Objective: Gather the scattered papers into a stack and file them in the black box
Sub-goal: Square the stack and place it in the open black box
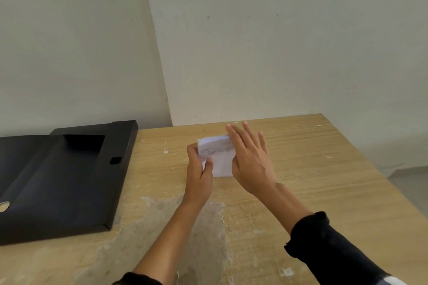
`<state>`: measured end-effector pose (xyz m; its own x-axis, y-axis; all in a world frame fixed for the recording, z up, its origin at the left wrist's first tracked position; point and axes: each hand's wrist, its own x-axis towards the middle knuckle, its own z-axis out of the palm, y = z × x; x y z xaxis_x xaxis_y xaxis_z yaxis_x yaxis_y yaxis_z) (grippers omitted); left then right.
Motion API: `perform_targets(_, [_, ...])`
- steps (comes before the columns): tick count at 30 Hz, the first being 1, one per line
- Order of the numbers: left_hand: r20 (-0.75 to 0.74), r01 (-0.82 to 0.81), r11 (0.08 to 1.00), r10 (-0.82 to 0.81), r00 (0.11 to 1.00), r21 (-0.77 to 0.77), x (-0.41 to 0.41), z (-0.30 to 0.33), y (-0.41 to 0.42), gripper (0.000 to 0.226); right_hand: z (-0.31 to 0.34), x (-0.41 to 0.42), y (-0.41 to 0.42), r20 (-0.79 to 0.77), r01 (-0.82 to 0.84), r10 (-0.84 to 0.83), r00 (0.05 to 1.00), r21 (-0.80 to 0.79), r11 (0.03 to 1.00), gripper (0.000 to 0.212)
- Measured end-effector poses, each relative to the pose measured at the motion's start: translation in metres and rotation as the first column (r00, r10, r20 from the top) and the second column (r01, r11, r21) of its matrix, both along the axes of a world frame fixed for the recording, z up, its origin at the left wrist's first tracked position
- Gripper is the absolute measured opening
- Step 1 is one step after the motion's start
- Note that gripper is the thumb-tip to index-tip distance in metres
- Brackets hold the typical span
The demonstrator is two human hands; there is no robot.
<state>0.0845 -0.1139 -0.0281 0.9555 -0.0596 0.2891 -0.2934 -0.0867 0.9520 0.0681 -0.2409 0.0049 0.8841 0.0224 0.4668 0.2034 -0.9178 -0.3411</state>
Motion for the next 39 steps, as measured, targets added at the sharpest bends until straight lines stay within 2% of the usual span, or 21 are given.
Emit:
perform_targets(4, [0.015, 0.02, 1.0, -0.02, 1.0, 0.0, 0.002, -0.002, 0.0, 0.027, -0.006, 0.006, -0.002, 0.006, -0.075, 0.074, 0.997, 0.047, 0.996, 0.069])
perform_targets(6, [0.021, 0.039, 0.999, -0.038, 0.999, -0.02, 0.003, -0.002, -0.002, 0.022, -0.005, 0.009, -0.003, 0.027, -0.118, 0.115, 0.993, 0.17, 0.978, 0.065])
perform_targets(9, [0.031, 0.062, 0.998, -0.061, 0.998, -0.032, 0.004, -0.003, -0.003, 0.018, 0.001, 0.009, -0.004, 0.042, -0.093, 0.083, 0.996, 0.413, 0.906, 0.059])
perform_targets(11, [0.035, 0.064, 0.997, -0.063, 0.997, -0.035, 0.005, -0.004, -0.003, 0.019, 0.003, 0.009, -0.006, -0.039, -0.054, 0.094, 0.995, 0.581, 0.812, 0.06])
perform_targets(14, [0.036, 0.068, 0.998, -0.068, 0.997, -0.016, 0.008, -0.006, -0.002, 0.02, -0.004, 0.014, -0.007, -0.174, 0.025, 0.207, 0.963, 0.819, 0.573, 0.052])
perform_targets(18, [0.055, 0.053, 0.998, -0.054, 0.997, 0.024, 0.012, -0.013, -0.002, 0.015, -0.023, 0.019, 0.0, -0.276, 0.13, 0.206, 0.939, 0.837, 0.531, 0.042])
perform_targets(24, [0.049, -0.136, 0.988, 0.133, 0.99, 0.074, 0.013, -0.025, -0.008, 0.014, -0.028, 0.02, 0.011, -0.149, 0.077, 0.115, 0.982, 0.875, 0.478, 0.036])
perform_targets(26, [0.033, -0.145, 0.989, 0.144, 0.989, 0.033, 0.014, -0.024, -0.009, 0.02, -0.032, 0.021, 0.013, -0.132, 0.067, 0.095, 0.987, 0.864, 0.499, 0.035])
perform_targets(32, [0.015, -0.152, 0.987, 0.152, 0.988, 0.056, 0.022, -0.039, -0.012, 0.017, -0.052, 0.025, 0.016, -0.179, 0.089, 0.134, 0.975, 0.86, 0.503, 0.033])
perform_targets(37, [-0.04, -0.159, 0.983, 0.164, 0.986, 0.096, 0.031, -0.042, -0.013, 0.007, -0.064, 0.034, 0.017, -0.259, 0.149, 0.116, 0.959, 0.806, 0.573, 0.018])
perform_targets(39, [-0.064, -0.171, 0.976, 0.181, 0.981, 0.135, 0.036, -0.039, -0.01, 0.01, -0.058, 0.036, 0.015, -0.279, 0.156, 0.123, 0.952, 0.793, 0.589, 0.015])
